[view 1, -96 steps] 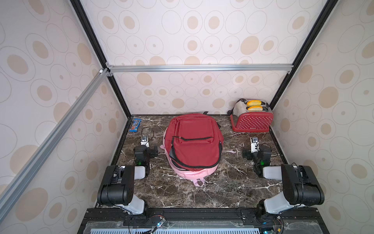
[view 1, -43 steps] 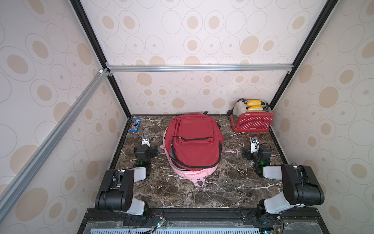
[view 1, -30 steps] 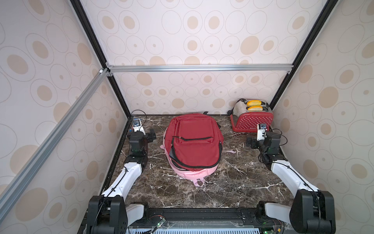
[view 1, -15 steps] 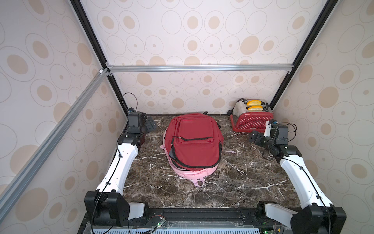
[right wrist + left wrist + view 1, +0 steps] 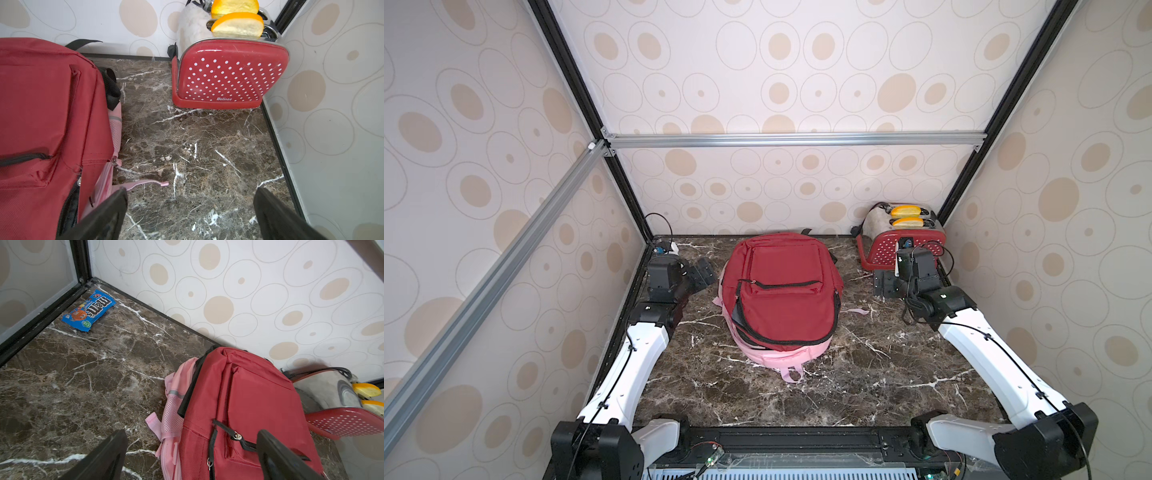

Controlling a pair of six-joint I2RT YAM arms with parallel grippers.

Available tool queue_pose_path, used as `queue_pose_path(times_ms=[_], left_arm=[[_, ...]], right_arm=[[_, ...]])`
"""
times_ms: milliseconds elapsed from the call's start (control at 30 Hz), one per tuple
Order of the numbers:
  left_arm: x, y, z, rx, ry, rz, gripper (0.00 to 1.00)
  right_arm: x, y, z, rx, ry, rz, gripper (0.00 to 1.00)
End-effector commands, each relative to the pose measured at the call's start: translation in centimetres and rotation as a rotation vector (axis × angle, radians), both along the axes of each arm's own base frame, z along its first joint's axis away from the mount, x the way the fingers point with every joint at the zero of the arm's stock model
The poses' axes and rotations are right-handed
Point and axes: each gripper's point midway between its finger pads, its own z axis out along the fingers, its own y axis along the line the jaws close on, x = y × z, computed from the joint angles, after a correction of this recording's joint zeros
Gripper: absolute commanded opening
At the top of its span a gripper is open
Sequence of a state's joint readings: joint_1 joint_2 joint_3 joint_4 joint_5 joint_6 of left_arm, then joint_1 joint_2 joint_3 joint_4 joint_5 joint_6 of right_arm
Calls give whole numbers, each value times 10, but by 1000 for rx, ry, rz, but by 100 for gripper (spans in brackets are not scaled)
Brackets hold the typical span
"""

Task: Zip up the backpack
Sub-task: Zip the zipper on the backpack.

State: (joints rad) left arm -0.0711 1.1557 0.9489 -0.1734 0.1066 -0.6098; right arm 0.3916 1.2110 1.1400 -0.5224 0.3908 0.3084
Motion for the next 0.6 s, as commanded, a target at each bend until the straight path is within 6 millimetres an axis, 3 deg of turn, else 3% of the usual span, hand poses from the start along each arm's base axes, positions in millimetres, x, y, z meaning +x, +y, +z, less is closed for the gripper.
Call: queue_pose_path(times_ms=[0,133,267,367,467,567], left_arm=[[23,-16,-9,-32,14,-25,99],[32,-44,-22,66,21,-20,99],[19,-35,-52,69,40,29,99],[17,-36,-74,63,25,20,99],[26,-39,-81,70,24,-21,99],[47,-45,-78,-59,-19,-110,99]], right_arm=[[7,21,3,46,-19,103,100],[10,63,12,179,-74,290,100],[15,72,1,168,-2,326,97],[24,82,-18,169,73,348,92],[32,97,-30,195,168,384,82],[36,100,-38,209,192,375,82]])
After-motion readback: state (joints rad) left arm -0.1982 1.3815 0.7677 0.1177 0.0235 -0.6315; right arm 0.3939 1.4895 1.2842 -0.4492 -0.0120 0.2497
